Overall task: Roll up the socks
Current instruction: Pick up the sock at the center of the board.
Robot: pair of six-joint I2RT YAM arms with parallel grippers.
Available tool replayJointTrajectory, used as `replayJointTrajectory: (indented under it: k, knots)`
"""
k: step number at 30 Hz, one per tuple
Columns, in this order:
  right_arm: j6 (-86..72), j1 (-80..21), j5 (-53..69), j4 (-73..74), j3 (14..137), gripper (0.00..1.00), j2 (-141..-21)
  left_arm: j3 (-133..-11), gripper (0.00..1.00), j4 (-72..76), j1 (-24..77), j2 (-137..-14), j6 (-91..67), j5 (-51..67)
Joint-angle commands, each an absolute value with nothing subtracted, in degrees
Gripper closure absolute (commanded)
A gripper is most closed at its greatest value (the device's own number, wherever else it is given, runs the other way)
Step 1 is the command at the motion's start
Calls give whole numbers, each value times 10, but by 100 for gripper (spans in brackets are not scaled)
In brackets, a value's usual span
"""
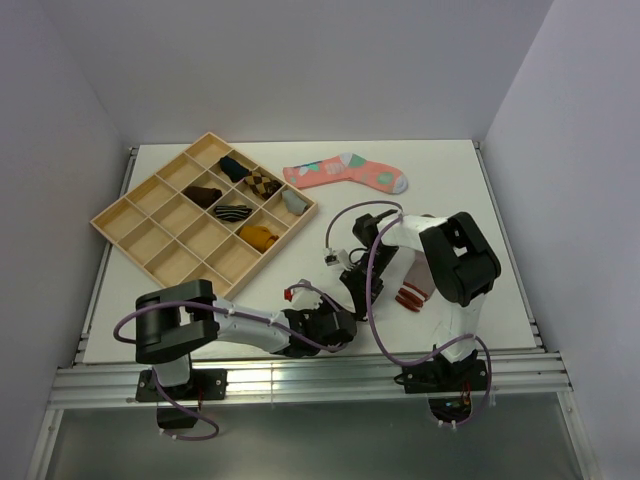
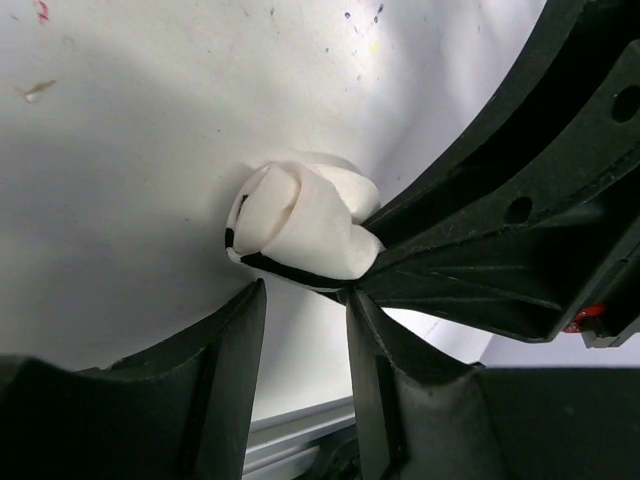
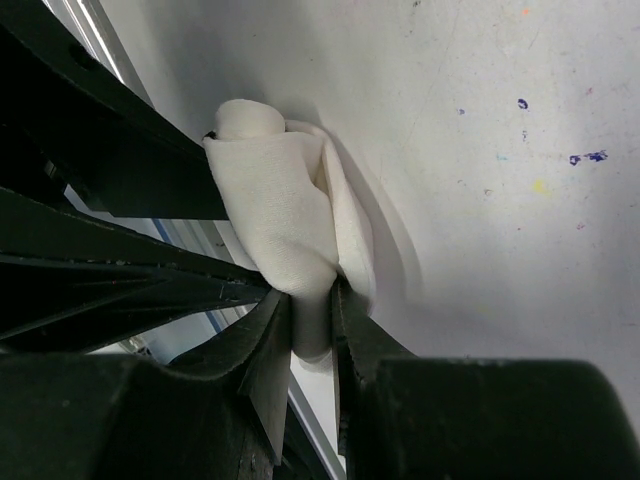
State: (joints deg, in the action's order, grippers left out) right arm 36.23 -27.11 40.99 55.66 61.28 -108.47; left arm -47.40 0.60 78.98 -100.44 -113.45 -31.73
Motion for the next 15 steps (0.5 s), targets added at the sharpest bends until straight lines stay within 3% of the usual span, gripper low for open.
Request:
replayJointTrajectory:
  k: [1,15]
  knots:
    - [375,-268,317,477,596,91,-1089,-484,56,-96,797,-1008,-1414,-353]
    - [372,-269,315,473,594,90,-1086,-480,50,-126,797,-1008,-1480,-388]
